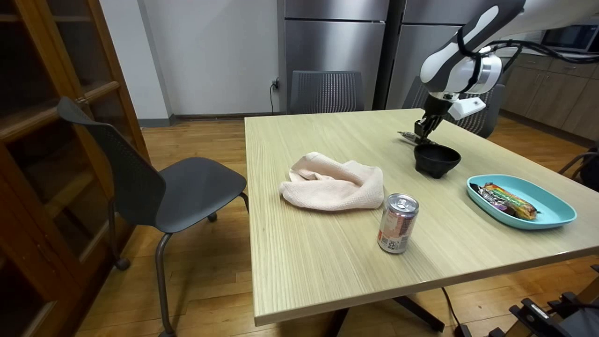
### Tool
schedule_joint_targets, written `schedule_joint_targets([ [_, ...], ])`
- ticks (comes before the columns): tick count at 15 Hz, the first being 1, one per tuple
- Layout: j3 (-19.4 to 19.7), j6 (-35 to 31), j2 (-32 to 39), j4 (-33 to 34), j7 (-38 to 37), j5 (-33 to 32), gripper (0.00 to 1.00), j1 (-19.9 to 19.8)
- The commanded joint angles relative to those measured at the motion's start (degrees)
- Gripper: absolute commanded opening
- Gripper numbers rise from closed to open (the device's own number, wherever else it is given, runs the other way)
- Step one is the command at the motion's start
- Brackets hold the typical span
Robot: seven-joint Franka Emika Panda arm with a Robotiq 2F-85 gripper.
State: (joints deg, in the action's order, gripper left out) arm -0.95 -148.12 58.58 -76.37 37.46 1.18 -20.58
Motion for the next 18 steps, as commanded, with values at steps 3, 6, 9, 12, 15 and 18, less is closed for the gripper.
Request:
schedule_joint_targets([
  [3,0.70,-3.13,-6.86,-8.70,-9.66,0.55,0.06,-0.36],
  [6,1.49,-7.50,-9.83,-14.85,-14.35,0.29,0.06,0.16],
  [9,1.88,-12.23,-12.80,-22.00,-17.52,0.24,0.06,0.30],
  [12,2.03,-16.62,-15.82,-28.58,-18.85,0.00,0.06,-0.34],
  [15,2.73,-19.79,-18.92,-33.80,-18.69,-0.81,0.06,-0.90],
  [18,3.03,-21.14,-22.01,-38.25,-17.52,-1.66,0.06,-1.83],
])
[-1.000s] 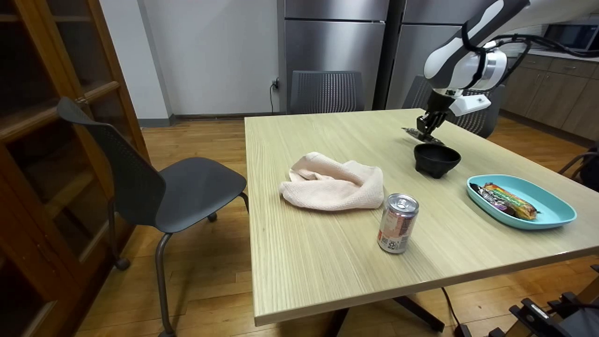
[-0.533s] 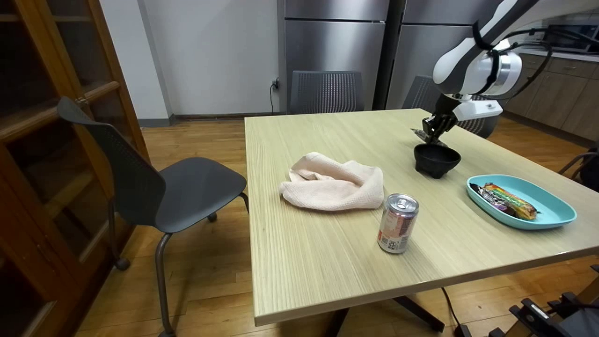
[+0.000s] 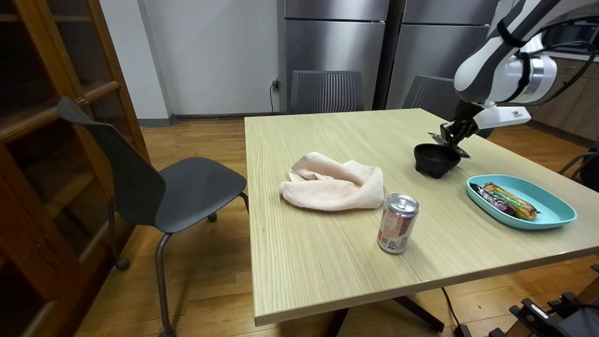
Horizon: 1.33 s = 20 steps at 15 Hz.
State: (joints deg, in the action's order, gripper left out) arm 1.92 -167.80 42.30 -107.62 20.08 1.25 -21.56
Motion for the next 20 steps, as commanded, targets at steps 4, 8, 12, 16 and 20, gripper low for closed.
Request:
schedule_joint_targets([
  [4,1.35,0.28,-9.32,-11.60,0.98,-3.90,0.06,-0.92],
  [8,1.66,-1.09,-13.24,-18.02,1.66,-5.11,0.06,-1.22],
  [12,-0.08,-6.01,-17.60,-26.73,3.10,-4.28,0.06,-3.55],
  [16,-2.18,-12.12,-21.02,-35.17,3.66,-4.40,0.06,-7.12],
  [20,-6.48,-15.52,-23.11,-41.08,4.13,-5.61,0.06,-13.84],
])
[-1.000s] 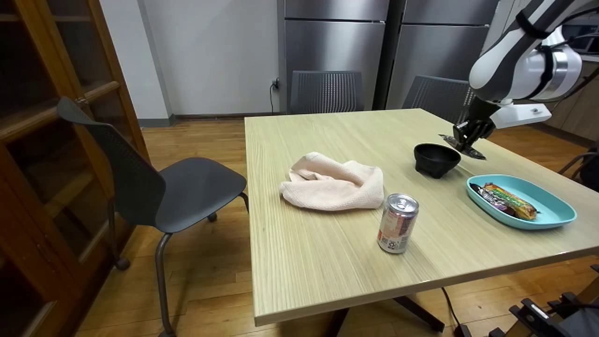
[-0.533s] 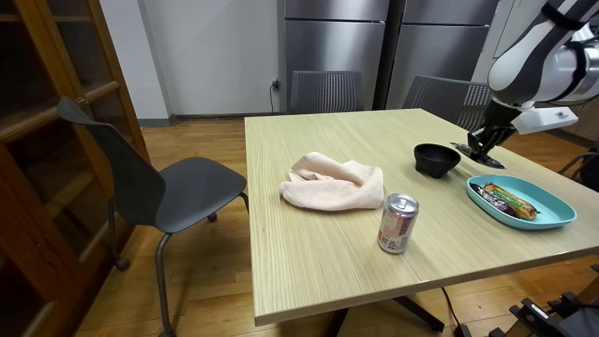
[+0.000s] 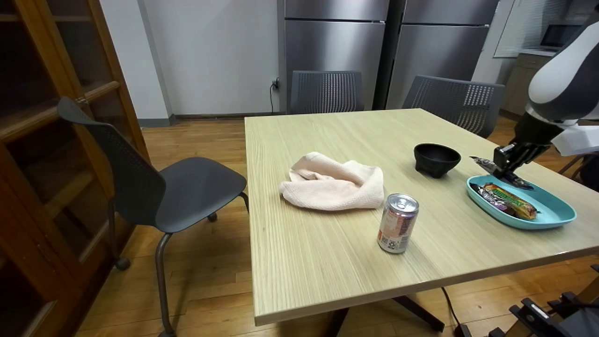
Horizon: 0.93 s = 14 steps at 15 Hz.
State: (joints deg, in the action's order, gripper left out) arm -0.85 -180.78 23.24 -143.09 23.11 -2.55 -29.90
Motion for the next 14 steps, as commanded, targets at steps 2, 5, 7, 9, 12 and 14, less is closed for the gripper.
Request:
schedule_joint_targets([
  [2,-4.10,-4.89,-4.30,-7.30,-0.22,-2.90,0.06,-7.42],
  [5,-4.24,-6.95,-4.13,-7.73,0.37,-2.14,0.06,-9.55],
  [7,-4.88,-6.47,-3.84,-7.03,-0.01,-2.10,0.06,-10.95],
  [9,-4.07,-6.53,-3.63,-6.72,0.06,-2.04,0.06,-10.33],
  [12,-2.89,-5.86,-3.05,-5.73,-3.11,-5.41,0.06,-9.22],
  [14,-4.17,-5.36,-2.60,-4.89,-1.89,-3.48,0.06,-9.52],
])
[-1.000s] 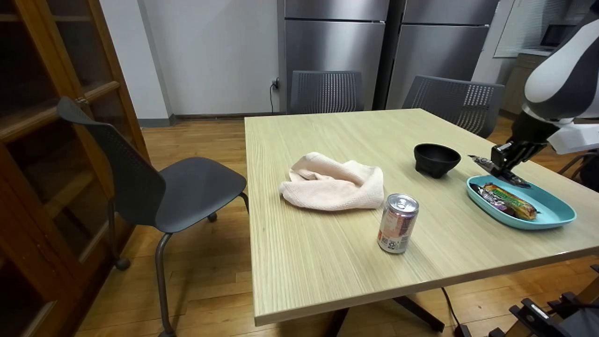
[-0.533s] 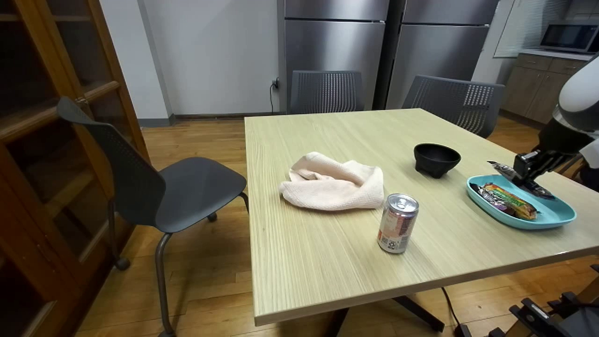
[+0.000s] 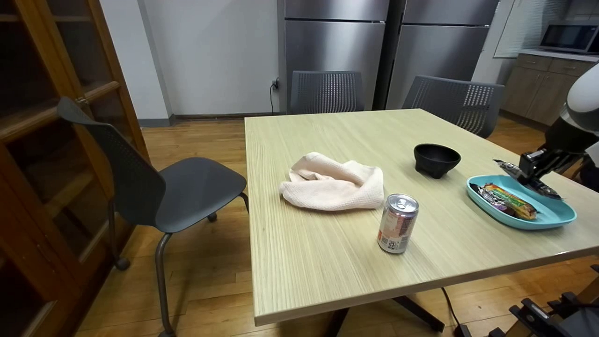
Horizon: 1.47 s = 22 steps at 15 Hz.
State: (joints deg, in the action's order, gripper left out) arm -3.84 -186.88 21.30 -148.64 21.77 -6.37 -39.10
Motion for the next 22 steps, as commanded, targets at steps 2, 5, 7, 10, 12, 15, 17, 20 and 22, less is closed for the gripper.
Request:
schedule_joint_targets([
  [2,0.90,1.11,-0.21,1.61,-3.13,-2.07,0.06,1.81],
  [5,2.51,1.96,0.52,2.89,-3.67,-1.94,0.06,4.03],
  [7,3.28,1.94,0.85,3.18,-3.56,-2.07,0.06,5.35],
  [10,4.86,1.45,1.21,3.08,-3.33,-2.19,0.06,7.51],
  [12,5.71,1.82,1.61,3.35,-3.40,-2.08,0.06,8.68],
  [15,6.39,1.74,1.69,3.29,-3.36,-2.09,0.06,9.50],
  [17,7.97,1.07,1.75,3.06,-3.10,-2.20,0.49,10.92],
  [20,8.76,1.17,1.49,2.82,-3.08,-2.27,0.70,11.62],
  [22,9.09,1.16,1.39,2.65,-3.01,-2.34,0.85,11.90],
])
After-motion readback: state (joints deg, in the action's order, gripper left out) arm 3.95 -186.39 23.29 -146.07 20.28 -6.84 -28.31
